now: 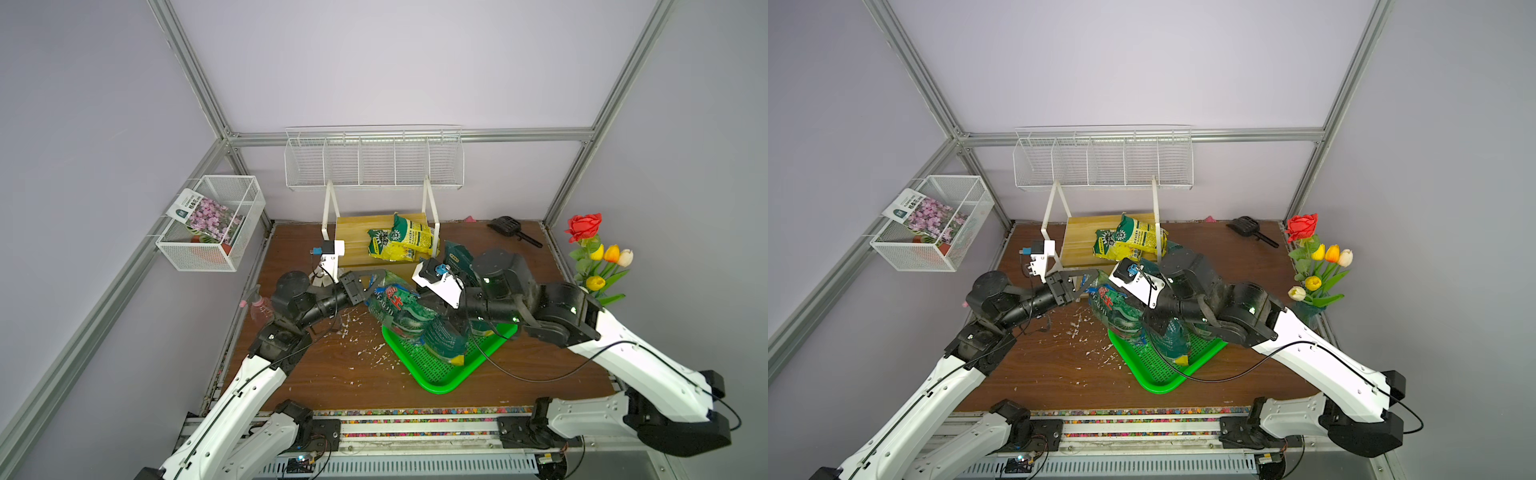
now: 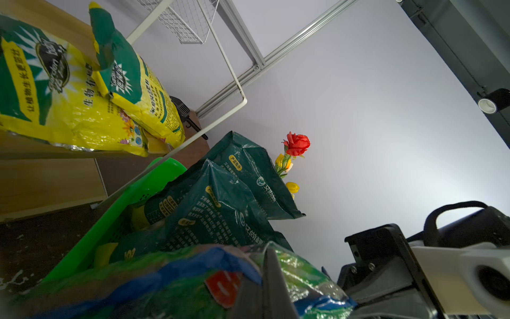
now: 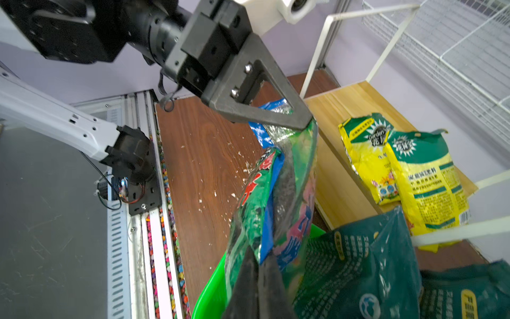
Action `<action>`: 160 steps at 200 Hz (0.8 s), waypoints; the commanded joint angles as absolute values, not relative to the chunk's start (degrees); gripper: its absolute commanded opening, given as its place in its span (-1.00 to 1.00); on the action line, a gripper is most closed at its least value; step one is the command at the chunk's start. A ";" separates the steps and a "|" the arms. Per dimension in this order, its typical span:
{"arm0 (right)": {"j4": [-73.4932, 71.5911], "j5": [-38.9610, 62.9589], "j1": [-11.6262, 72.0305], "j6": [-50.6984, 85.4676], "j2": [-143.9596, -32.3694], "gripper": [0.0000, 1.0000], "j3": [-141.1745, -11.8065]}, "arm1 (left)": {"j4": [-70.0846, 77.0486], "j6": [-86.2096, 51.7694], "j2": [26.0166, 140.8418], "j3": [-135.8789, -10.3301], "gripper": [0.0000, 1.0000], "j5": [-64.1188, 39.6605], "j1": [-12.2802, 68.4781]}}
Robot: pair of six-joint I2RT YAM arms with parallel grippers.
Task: Take down the fertilizer bag from the shelf
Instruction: Place the fertilizer bag in the storage box.
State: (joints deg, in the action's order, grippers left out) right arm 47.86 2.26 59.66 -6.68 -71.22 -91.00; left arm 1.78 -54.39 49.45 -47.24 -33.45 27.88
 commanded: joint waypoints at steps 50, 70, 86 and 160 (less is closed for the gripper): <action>51.14 1.47 60.88 -3.08 -63.37 -1.00 -88.65 | 0.61 -48.23 51.70 -46.53 -1.00 -22.51 33.31; 51.54 1.58 60.83 -1.92 -63.03 -1.00 -87.24 | 0.24 -48.15 52.13 -44.64 -1.00 -22.21 33.31; 52.12 1.31 60.87 -1.20 -62.94 -1.00 -86.55 | 0.36 -48.11 52.65 -43.15 -1.00 -22.25 33.57; 54.01 -1.85 60.99 -0.18 -60.85 -1.00 -86.37 | 2.50 -46.42 60.34 -43.01 -1.00 -22.68 36.26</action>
State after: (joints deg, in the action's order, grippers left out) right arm 55.31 -2.28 60.10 -1.26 -66.15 -84.58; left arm 3.27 -48.97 56.82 -42.74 -30.72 37.19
